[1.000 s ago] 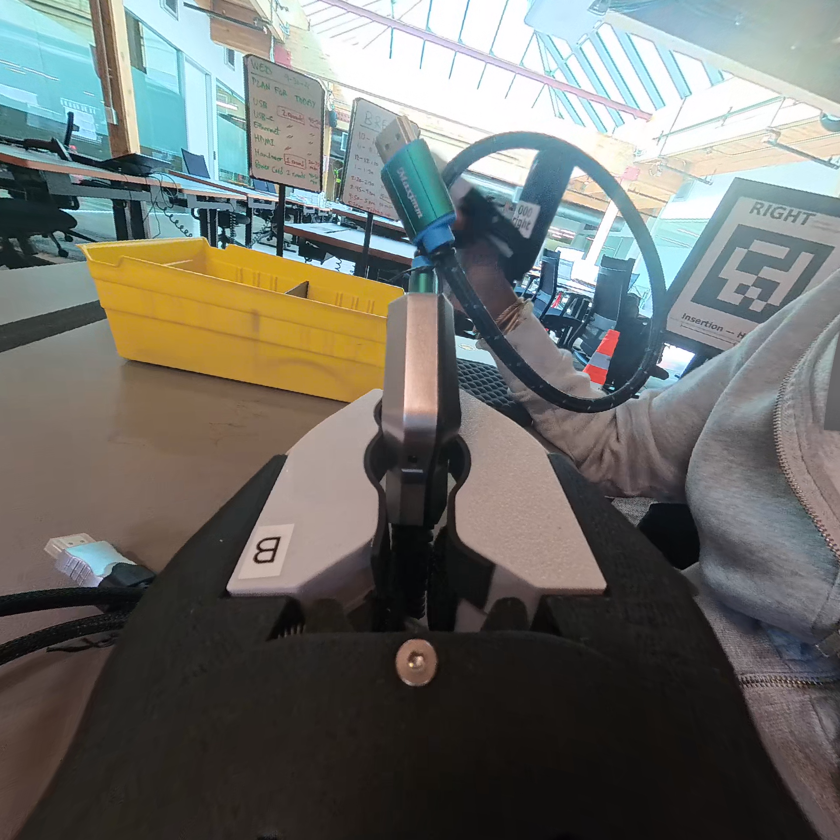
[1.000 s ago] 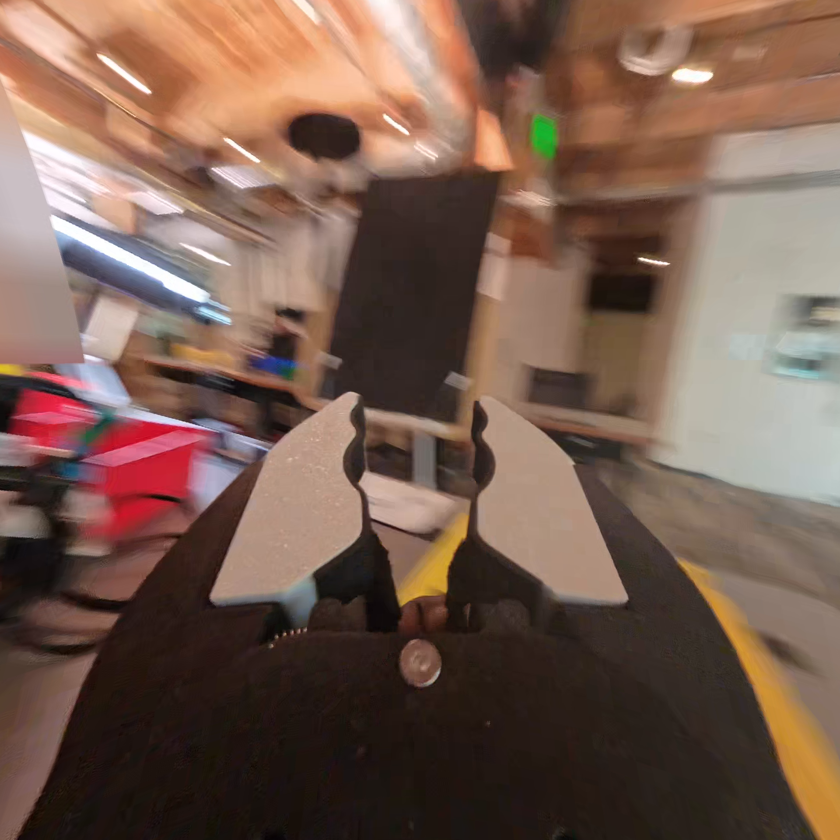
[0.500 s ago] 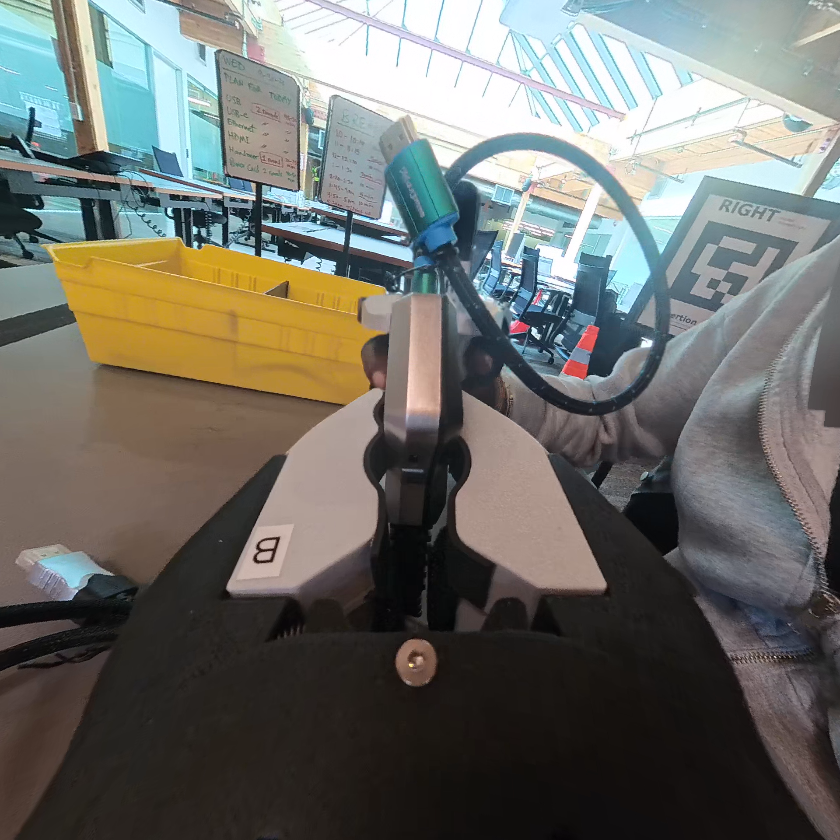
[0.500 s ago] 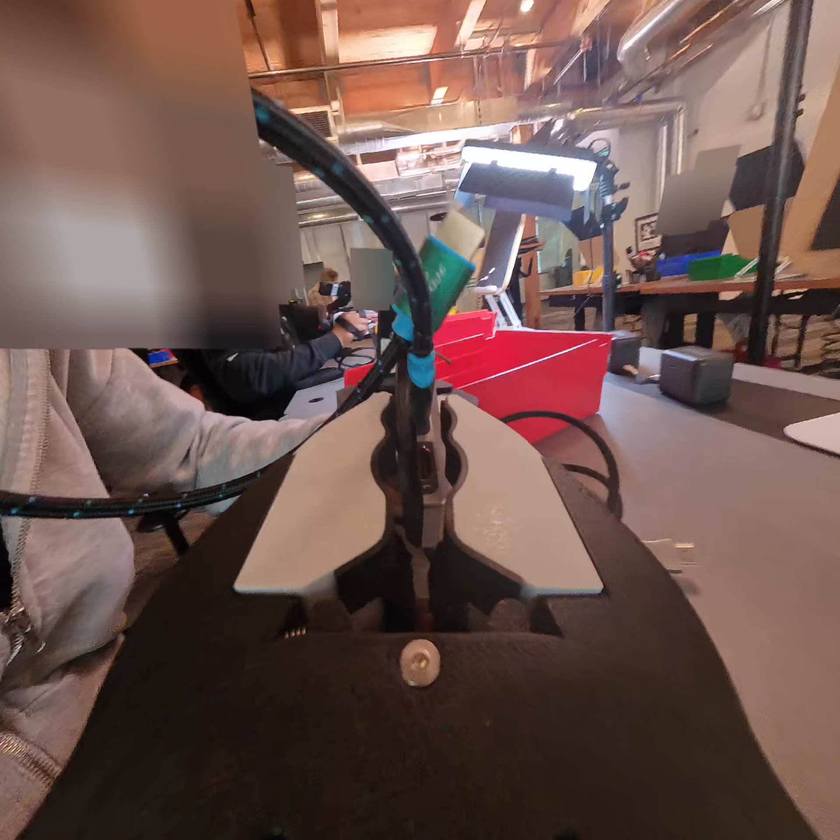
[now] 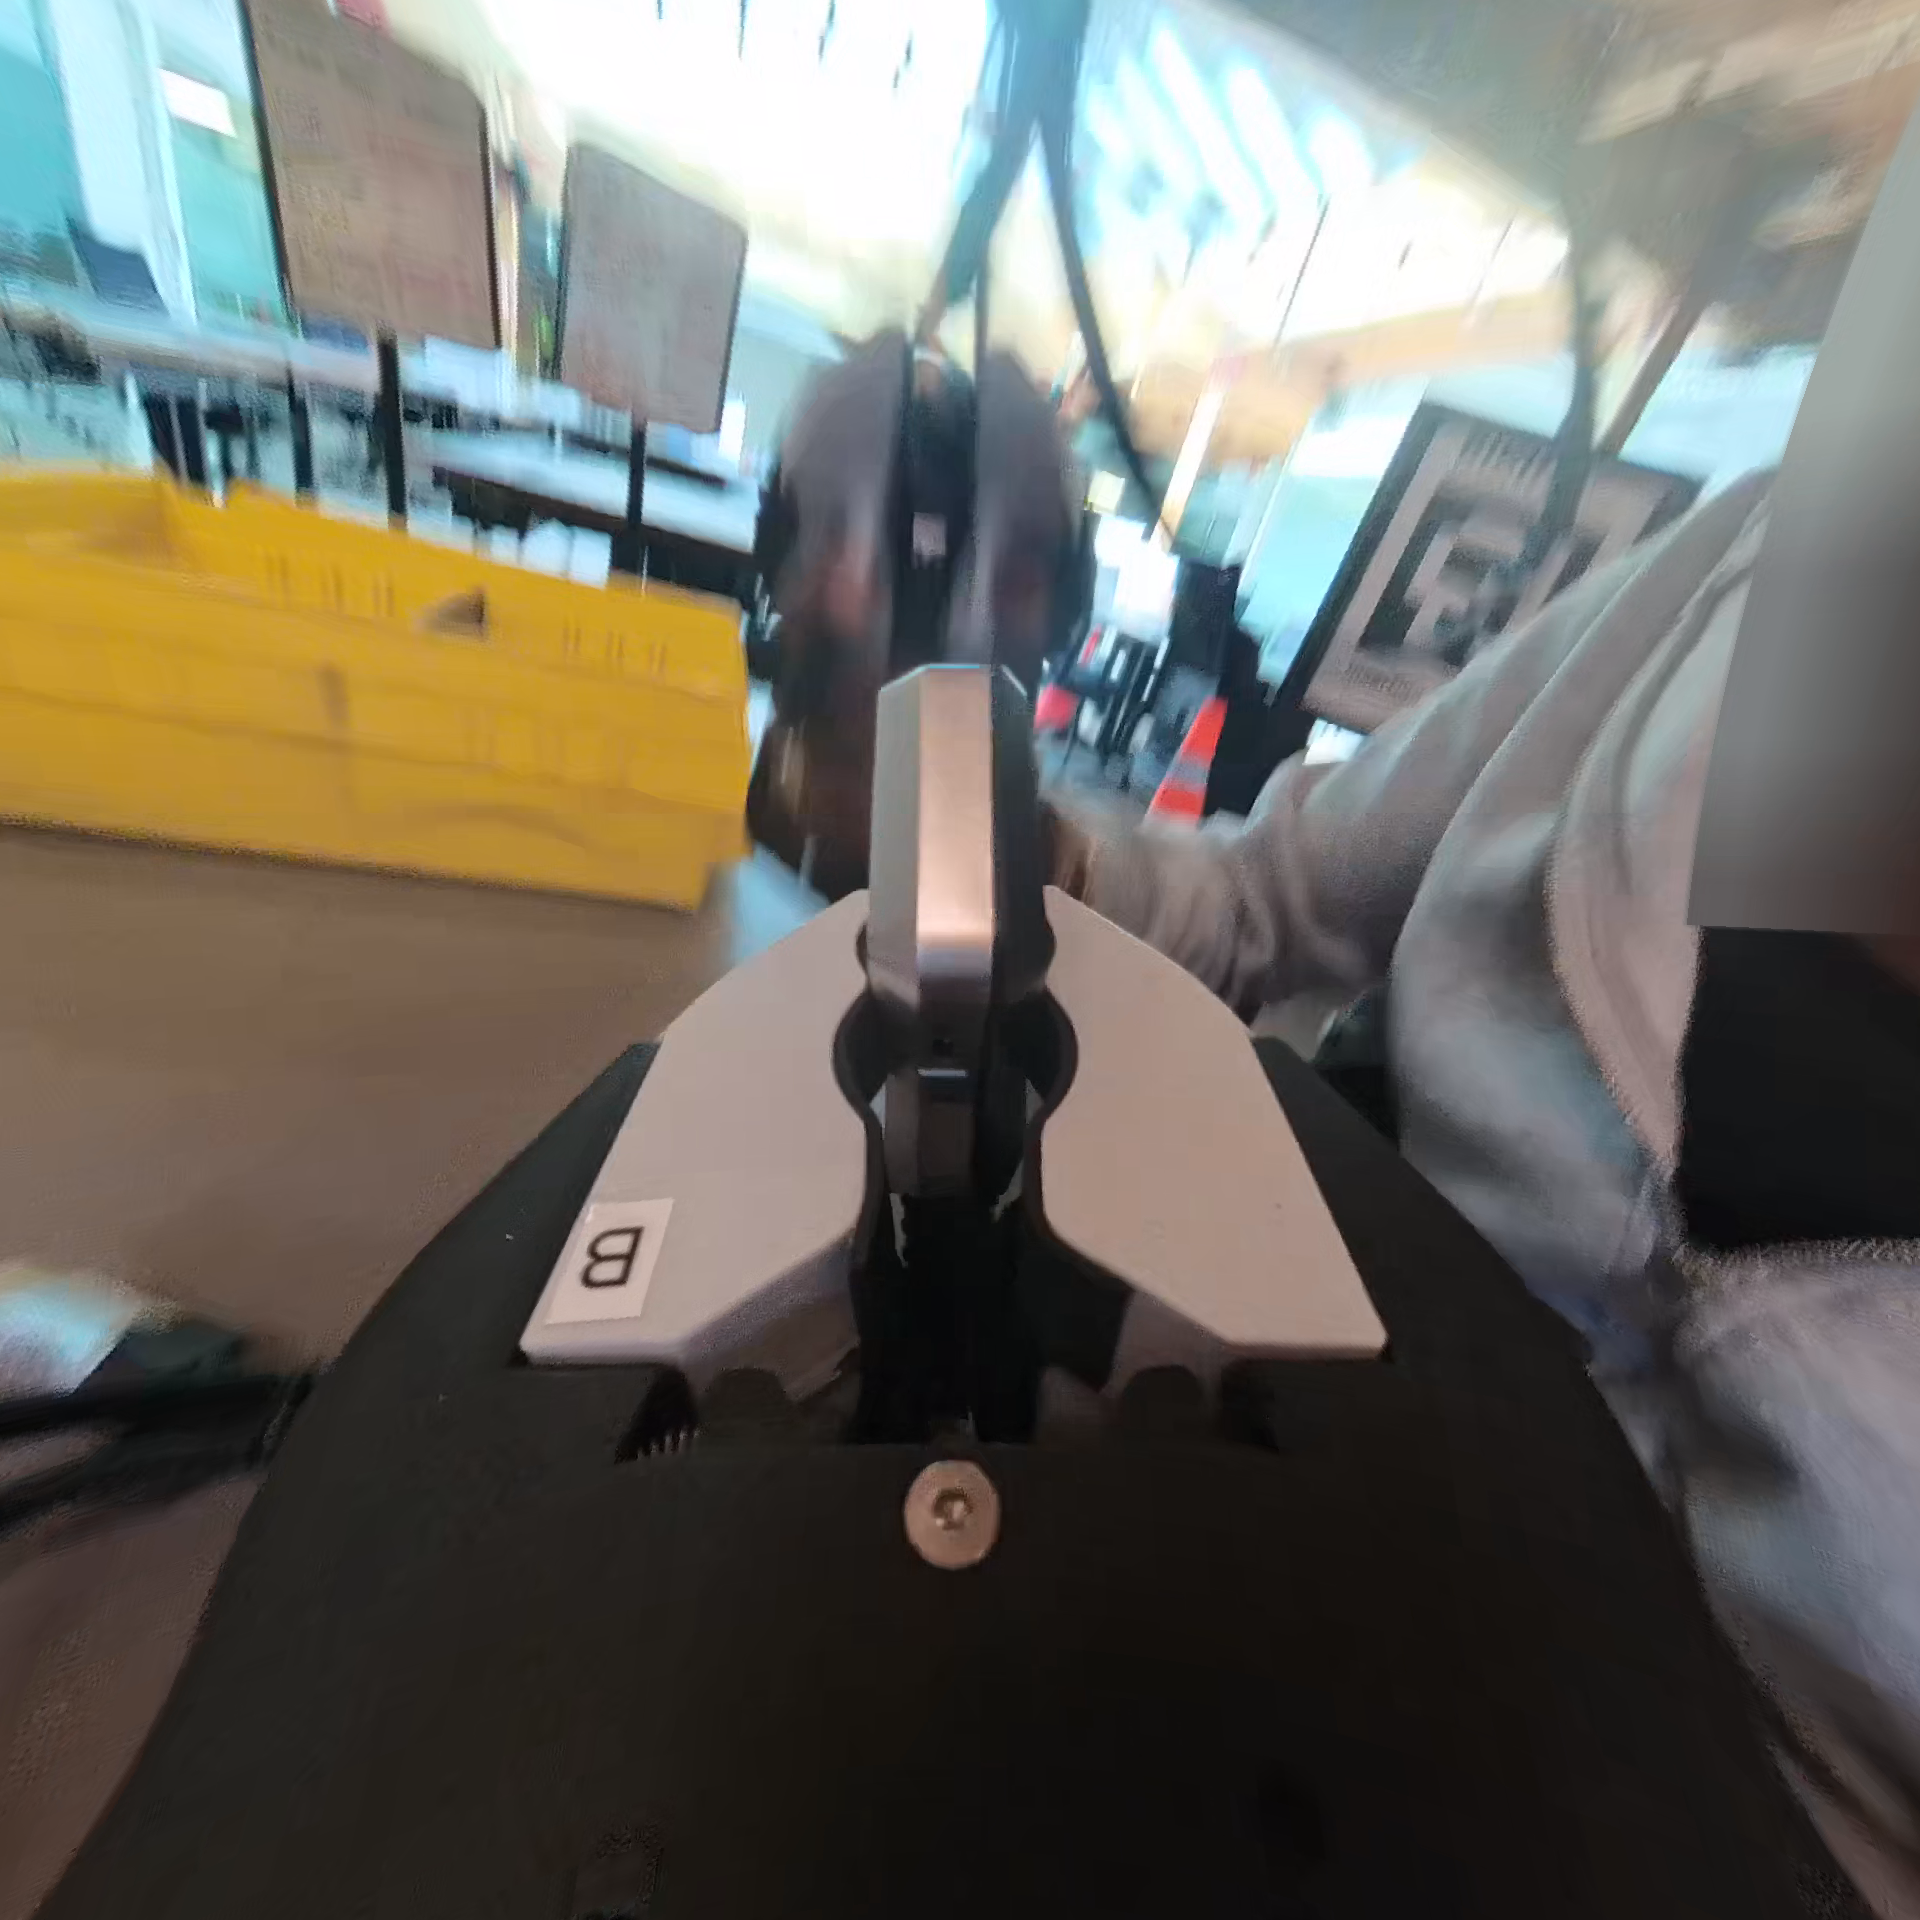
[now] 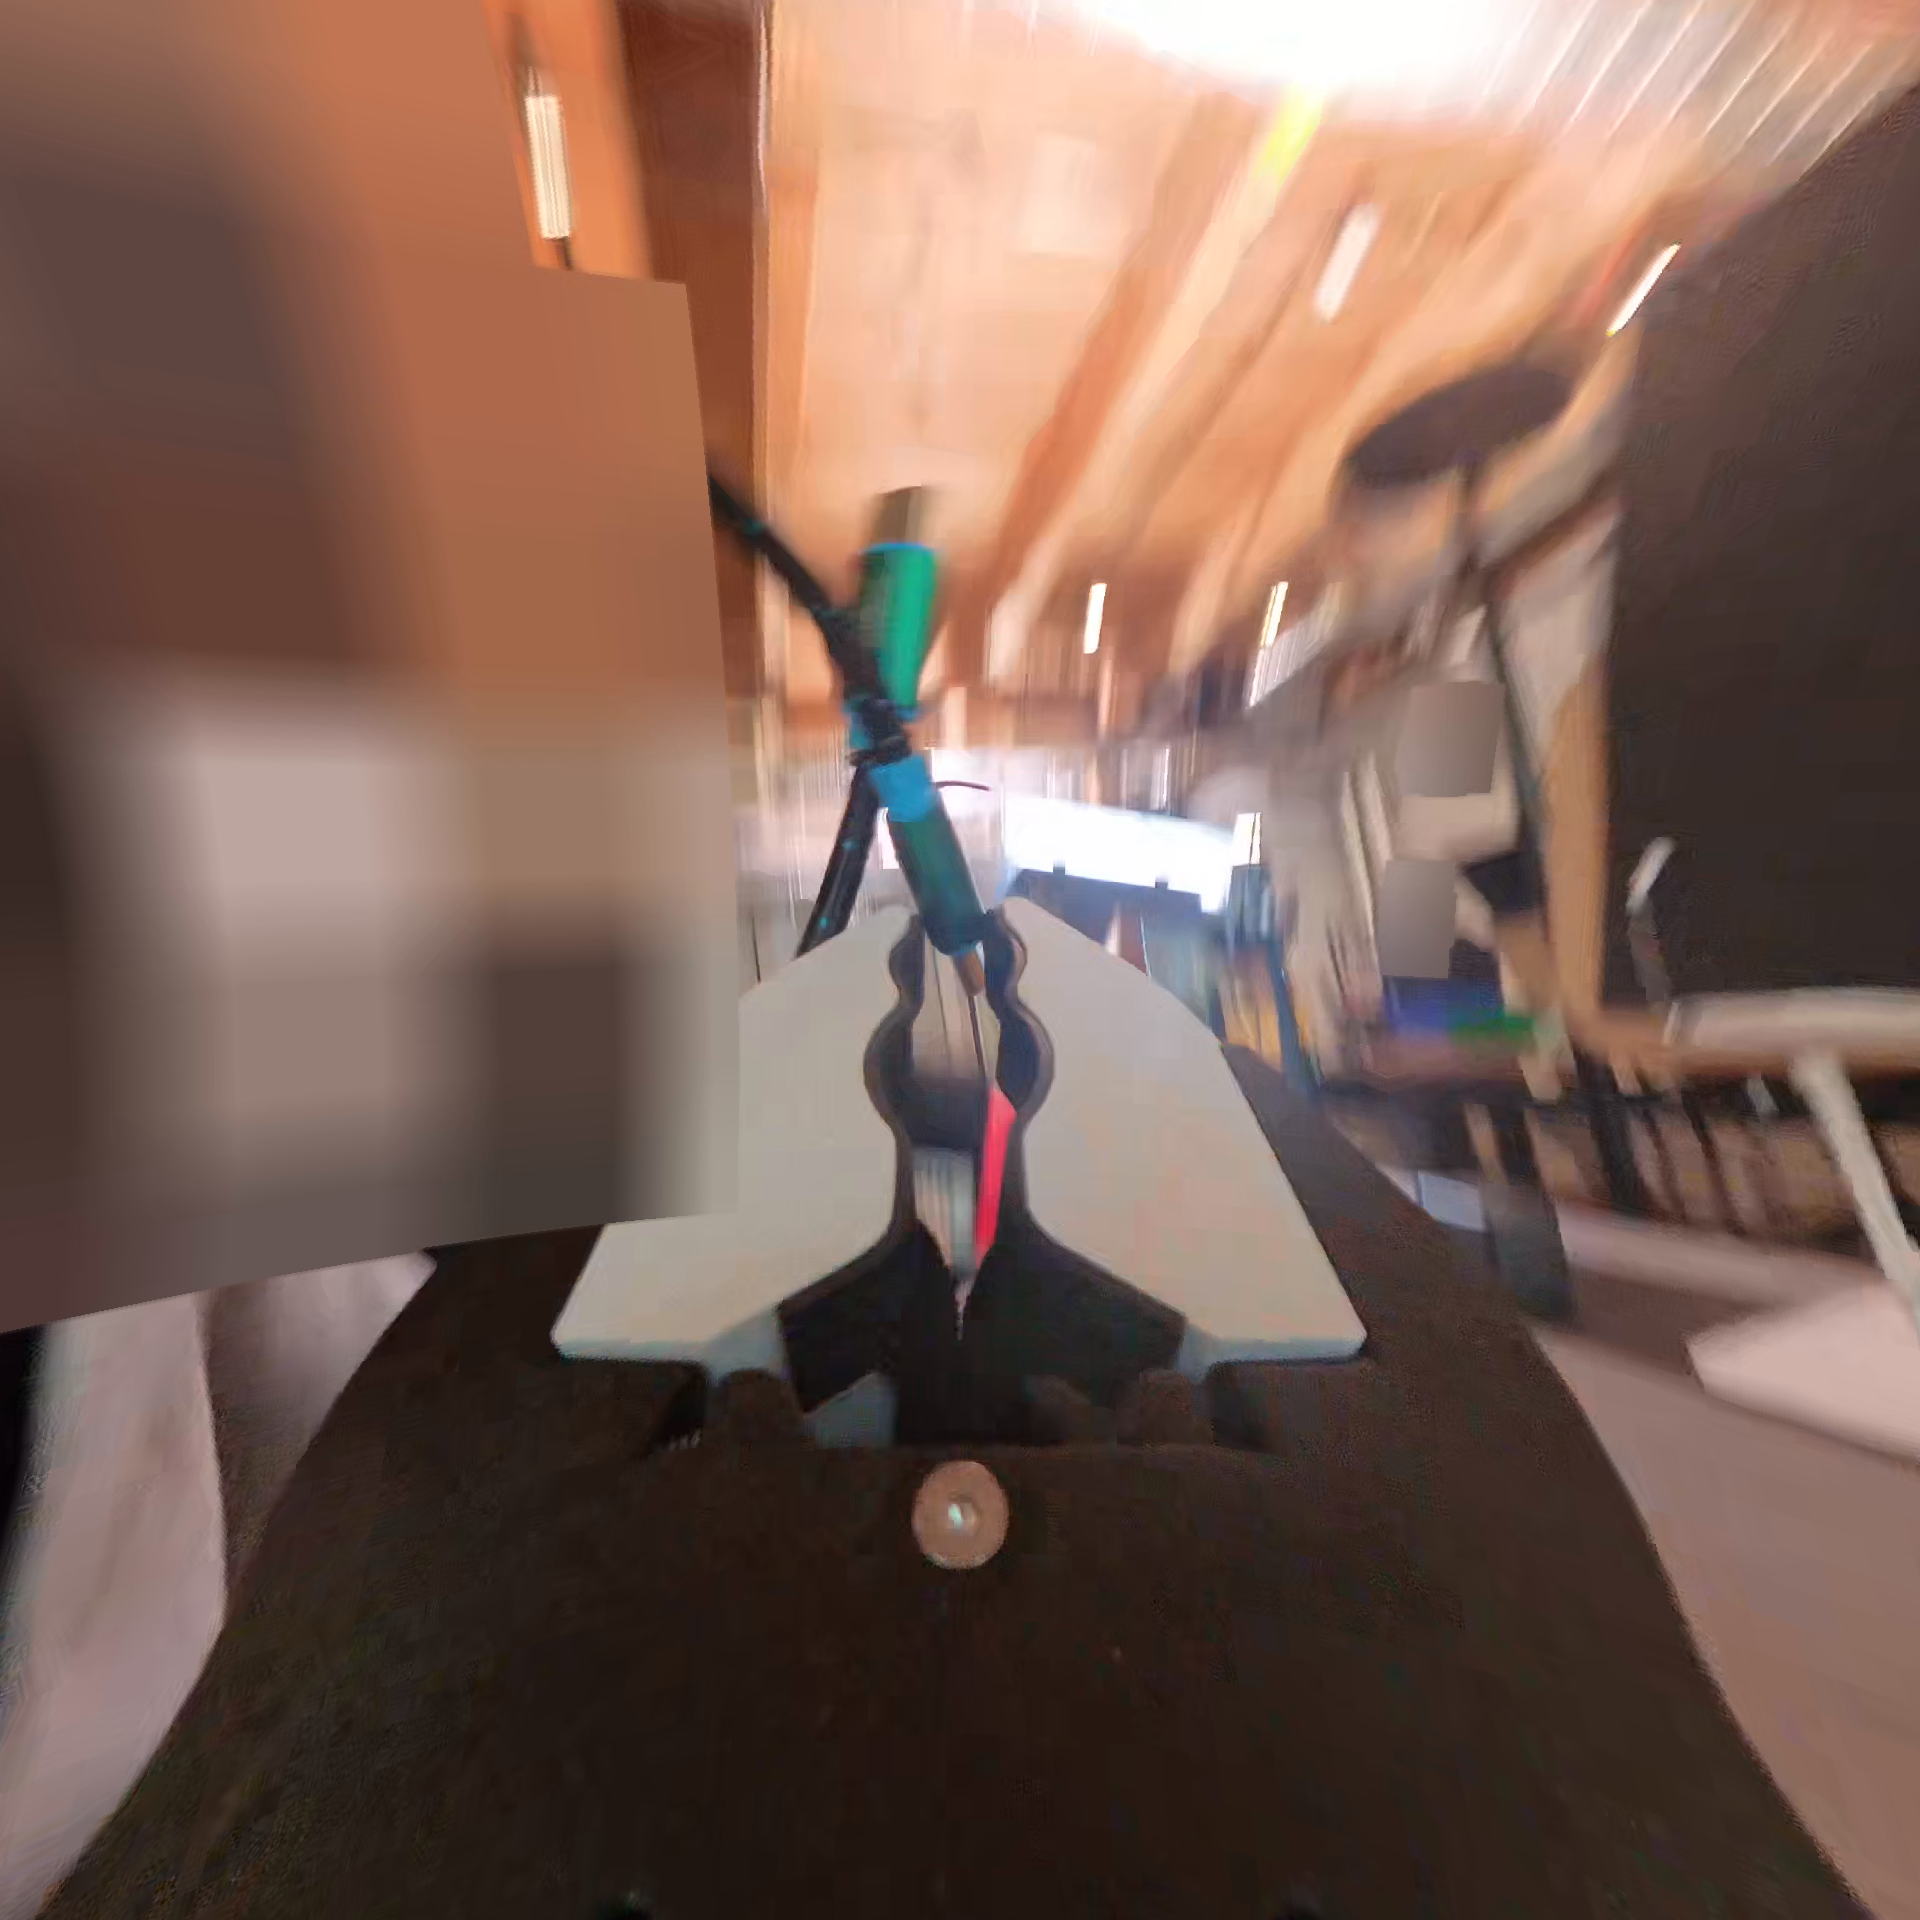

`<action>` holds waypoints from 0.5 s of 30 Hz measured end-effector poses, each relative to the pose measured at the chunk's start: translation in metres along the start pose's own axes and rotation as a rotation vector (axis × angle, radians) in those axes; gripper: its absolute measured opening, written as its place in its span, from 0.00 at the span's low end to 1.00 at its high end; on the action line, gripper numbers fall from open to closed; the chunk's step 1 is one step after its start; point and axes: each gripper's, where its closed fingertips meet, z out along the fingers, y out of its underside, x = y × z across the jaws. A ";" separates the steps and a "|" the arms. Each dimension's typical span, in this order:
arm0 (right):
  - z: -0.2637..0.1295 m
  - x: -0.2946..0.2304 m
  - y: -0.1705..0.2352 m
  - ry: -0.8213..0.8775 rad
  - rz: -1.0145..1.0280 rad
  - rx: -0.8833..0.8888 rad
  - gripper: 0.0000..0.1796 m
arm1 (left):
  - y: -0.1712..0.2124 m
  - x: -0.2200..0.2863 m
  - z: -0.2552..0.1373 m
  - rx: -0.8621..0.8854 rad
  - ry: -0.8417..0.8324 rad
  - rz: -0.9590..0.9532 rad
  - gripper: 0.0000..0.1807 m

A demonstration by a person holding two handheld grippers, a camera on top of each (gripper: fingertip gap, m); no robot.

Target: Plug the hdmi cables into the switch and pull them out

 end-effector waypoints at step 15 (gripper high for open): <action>-0.286 0.123 -0.111 1.475 -0.542 -0.964 0.05 | -0.004 -0.003 0.000 0.039 0.005 -0.023 0.12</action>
